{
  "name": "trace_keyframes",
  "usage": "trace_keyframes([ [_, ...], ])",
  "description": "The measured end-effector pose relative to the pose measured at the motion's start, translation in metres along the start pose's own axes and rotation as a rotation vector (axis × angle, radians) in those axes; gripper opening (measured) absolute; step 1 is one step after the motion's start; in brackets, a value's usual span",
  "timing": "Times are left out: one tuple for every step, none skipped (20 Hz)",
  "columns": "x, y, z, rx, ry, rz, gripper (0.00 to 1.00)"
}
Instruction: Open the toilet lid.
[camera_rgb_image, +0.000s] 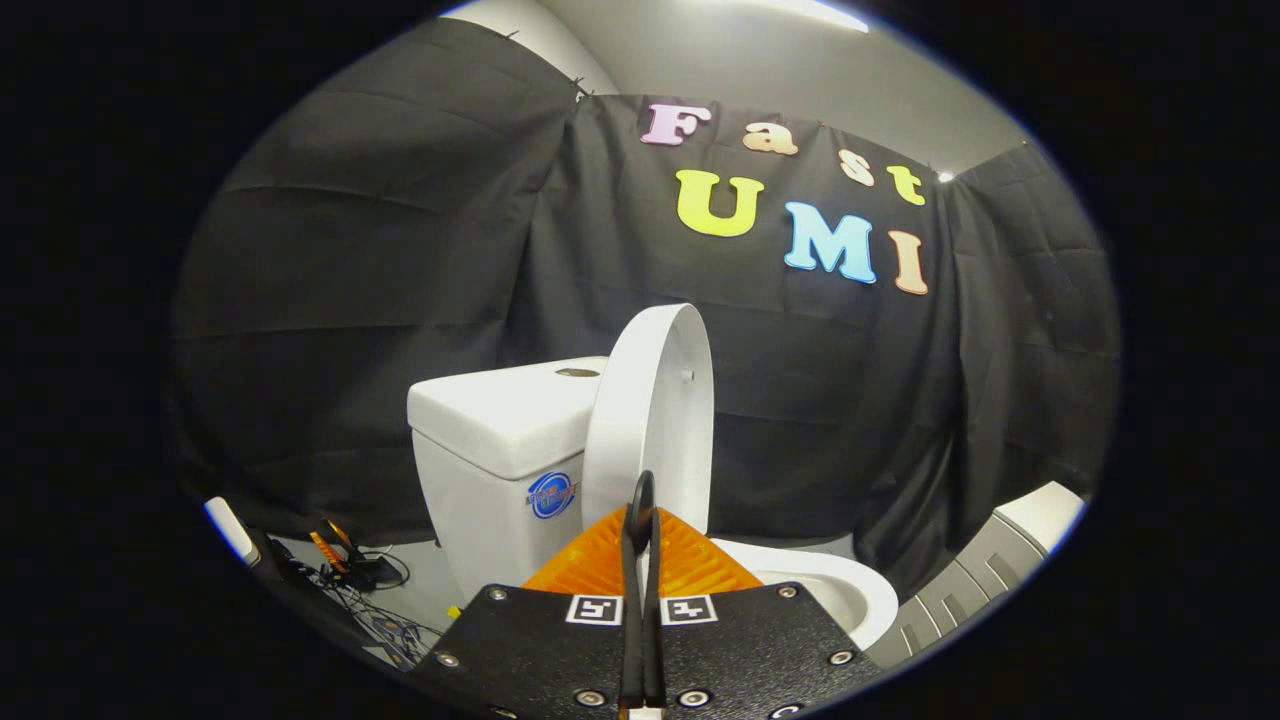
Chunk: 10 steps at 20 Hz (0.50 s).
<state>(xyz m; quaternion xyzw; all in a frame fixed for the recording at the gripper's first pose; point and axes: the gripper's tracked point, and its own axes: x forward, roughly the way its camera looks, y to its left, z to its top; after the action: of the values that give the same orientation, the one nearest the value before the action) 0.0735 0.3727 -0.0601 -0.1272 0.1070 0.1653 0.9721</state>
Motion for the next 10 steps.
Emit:
trace_keyframes([
  [0.001, 0.002, 0.0, -0.006, -0.001, 0.003, 0.0],
  [0.001, 0.004, 0.001, -0.01, -0.003, 0.008, 0.0],
  [0.002, 0.006, 0.001, -0.015, -0.004, 0.013, 0.0],
  [0.003, 0.009, 0.002, -0.019, -0.004, 0.019, 0.0],
  [0.004, 0.01, 0.002, -0.024, -0.003, 0.024, 0.0],
  [0.005, 0.012, 0.002, -0.032, -0.001, 0.029, 0.0],
  [0.005, 0.014, 0.003, -0.042, 0.001, 0.034, 0.0],
  [0.006, 0.014, 0.003, -0.052, 0.001, 0.032, 0.0],
  [0.005, 0.014, 0.003, -0.056, 0.002, 0.033, 0.0],
  [0.004, 0.014, 0.003, -0.054, -0.002, 0.035, 0.0],
])
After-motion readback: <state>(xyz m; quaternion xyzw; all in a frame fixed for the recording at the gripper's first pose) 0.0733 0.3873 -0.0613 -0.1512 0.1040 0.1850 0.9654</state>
